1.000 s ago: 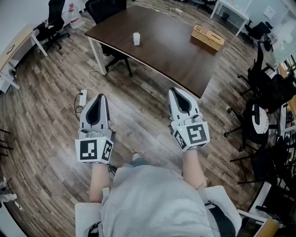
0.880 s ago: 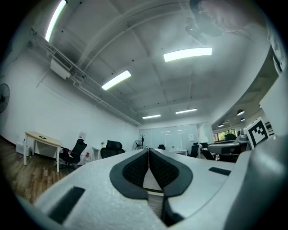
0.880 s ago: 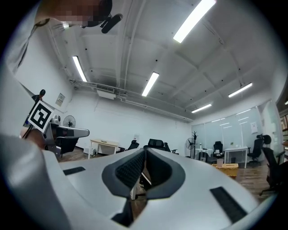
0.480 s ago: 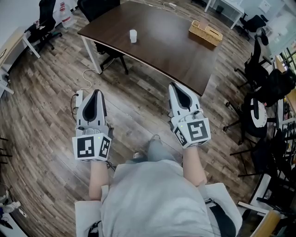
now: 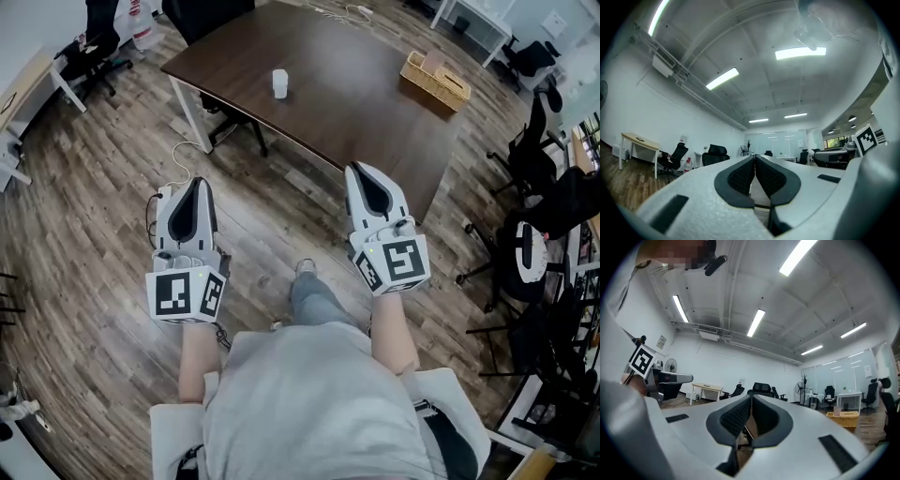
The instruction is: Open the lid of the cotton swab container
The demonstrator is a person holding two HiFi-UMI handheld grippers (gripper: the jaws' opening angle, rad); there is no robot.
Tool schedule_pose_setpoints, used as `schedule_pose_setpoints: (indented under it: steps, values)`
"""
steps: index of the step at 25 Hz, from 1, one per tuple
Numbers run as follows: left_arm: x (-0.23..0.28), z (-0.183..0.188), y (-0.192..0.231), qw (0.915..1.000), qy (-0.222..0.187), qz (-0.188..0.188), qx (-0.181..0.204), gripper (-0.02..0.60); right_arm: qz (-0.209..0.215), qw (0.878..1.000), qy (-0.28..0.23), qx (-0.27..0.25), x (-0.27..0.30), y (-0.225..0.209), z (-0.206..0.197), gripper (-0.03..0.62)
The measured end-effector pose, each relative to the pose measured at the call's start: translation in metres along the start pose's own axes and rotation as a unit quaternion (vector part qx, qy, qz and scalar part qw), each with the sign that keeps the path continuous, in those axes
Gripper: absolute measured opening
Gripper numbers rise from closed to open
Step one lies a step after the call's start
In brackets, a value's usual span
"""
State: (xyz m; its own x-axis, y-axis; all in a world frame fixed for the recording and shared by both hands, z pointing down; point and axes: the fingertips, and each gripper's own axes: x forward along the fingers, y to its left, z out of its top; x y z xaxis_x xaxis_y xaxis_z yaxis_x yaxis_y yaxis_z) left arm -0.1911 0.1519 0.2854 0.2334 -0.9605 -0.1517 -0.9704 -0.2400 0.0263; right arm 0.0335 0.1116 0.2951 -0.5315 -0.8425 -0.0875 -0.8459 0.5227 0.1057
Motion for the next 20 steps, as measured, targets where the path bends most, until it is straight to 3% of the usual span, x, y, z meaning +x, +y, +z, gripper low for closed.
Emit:
schedule_pose_setpoints:
  steps: [20]
  values:
    - [0.201, -0.015, 0.004, 0.9991, -0.008, 0.039, 0.010, 0.009, 0.064, 0.998, -0.006, 0.006, 0.169, -0.131, -0.018, 0.017]
